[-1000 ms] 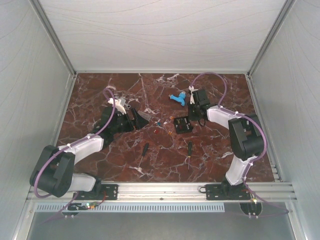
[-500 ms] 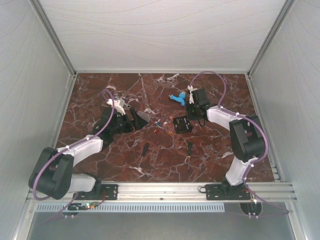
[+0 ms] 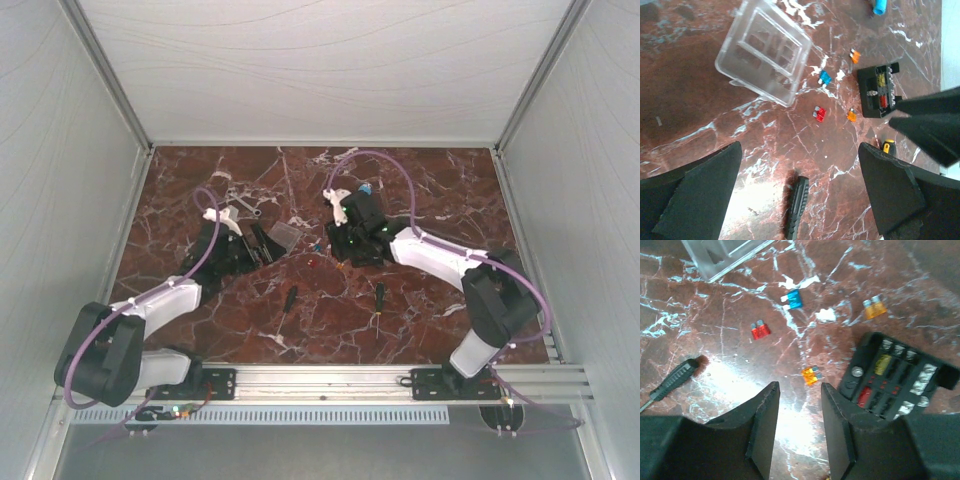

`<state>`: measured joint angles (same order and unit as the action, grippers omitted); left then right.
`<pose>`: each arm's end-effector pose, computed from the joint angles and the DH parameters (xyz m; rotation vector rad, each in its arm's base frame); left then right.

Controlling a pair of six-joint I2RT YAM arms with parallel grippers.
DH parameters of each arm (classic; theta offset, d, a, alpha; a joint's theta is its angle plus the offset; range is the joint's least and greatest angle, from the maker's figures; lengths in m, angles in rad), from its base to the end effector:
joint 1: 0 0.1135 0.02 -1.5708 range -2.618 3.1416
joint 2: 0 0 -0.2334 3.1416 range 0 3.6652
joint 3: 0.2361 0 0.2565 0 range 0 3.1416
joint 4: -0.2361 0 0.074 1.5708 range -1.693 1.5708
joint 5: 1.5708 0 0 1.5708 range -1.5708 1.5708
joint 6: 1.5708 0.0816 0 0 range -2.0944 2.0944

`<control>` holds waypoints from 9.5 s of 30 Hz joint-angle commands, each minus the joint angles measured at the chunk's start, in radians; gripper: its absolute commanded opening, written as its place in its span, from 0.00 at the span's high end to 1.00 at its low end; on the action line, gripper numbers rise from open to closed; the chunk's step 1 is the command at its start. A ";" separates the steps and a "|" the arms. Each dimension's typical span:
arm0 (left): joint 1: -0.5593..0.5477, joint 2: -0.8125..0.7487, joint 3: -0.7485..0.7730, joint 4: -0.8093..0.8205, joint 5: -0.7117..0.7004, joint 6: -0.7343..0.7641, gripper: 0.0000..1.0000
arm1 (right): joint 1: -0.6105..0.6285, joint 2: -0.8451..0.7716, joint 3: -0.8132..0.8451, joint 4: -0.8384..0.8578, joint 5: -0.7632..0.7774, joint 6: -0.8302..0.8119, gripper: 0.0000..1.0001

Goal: Snap on the fuse box
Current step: Move the fuse box base at the center of the board, then pick up the fuse from the center of the board.

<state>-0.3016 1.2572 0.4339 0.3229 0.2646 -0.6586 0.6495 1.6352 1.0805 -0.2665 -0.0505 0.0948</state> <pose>0.2759 -0.1082 0.1201 -0.2159 2.1570 -0.8469 0.3038 0.2359 0.1523 -0.6887 2.3309 0.4048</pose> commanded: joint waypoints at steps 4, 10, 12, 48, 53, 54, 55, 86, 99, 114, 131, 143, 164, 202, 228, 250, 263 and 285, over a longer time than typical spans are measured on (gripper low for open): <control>0.039 -0.013 -0.011 0.036 0.024 -0.042 0.01 | 0.092 0.082 0.035 -0.037 0.160 0.184 0.63; 0.039 -0.006 -0.011 0.037 0.024 -0.039 0.00 | 0.170 0.126 0.021 -0.018 0.343 0.328 0.62; 0.039 -0.007 -0.010 0.040 0.026 -0.039 0.00 | 0.179 0.135 0.015 -0.016 0.407 0.368 0.61; 0.039 0.020 -0.012 0.069 0.075 -0.042 0.00 | 0.138 0.149 -0.071 -0.023 0.496 0.505 0.64; 0.039 0.024 -0.011 0.071 0.079 -0.042 0.00 | 0.141 0.140 -0.072 0.017 0.449 0.500 0.64; 0.039 0.026 -0.011 0.072 0.079 -0.043 0.00 | 0.141 0.145 -0.070 0.020 0.451 0.502 0.64; 0.039 0.029 -0.011 0.073 0.080 -0.044 0.00 | 0.141 0.150 -0.066 0.021 0.457 0.504 0.64; 0.039 0.039 -0.014 0.089 0.097 -0.053 0.00 | 0.170 0.244 -0.012 0.055 0.427 0.520 0.71; 0.039 0.039 -0.014 0.088 0.102 -0.053 0.00 | 0.164 0.218 -0.016 0.024 0.415 0.431 0.71; 0.039 0.038 -0.014 0.090 0.105 -0.055 0.00 | 0.163 0.191 -0.028 -0.050 0.436 0.479 0.71; 0.039 0.032 -0.017 0.114 0.144 -0.063 0.02 | 0.154 0.142 -0.076 0.018 0.395 0.444 0.82; 0.029 0.063 -0.010 0.225 0.295 -0.151 0.11 | 0.159 0.009 -0.151 0.190 0.263 0.267 0.82; -0.067 0.224 0.067 0.421 0.464 -0.308 0.53 | 0.214 -0.243 -0.348 0.553 -0.015 0.065 0.80; -0.116 0.164 -0.002 0.659 0.435 -0.488 1.00 | 0.166 -0.375 -0.410 0.647 -0.055 0.250 0.66; -0.233 -0.106 -0.092 0.846 0.091 -0.659 1.00 | 0.040 -0.412 -0.568 1.230 -0.333 0.884 0.62; -0.268 -0.012 -0.106 1.024 0.103 -0.774 1.00 | 0.039 -0.378 -0.575 1.322 -0.356 0.899 0.94; -0.267 -0.031 -0.046 0.726 0.081 -0.564 0.71 | -0.104 -0.467 -0.565 1.011 -0.410 0.784 1.00; -0.383 0.487 0.581 -0.105 -0.228 0.057 0.44 | -0.263 -0.639 -0.539 0.437 -0.126 0.411 1.00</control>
<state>-0.6693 1.6688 0.9066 0.2832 0.1104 -0.7116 0.3923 1.0222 0.5407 0.1894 -0.2516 0.5461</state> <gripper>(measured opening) 0.566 0.009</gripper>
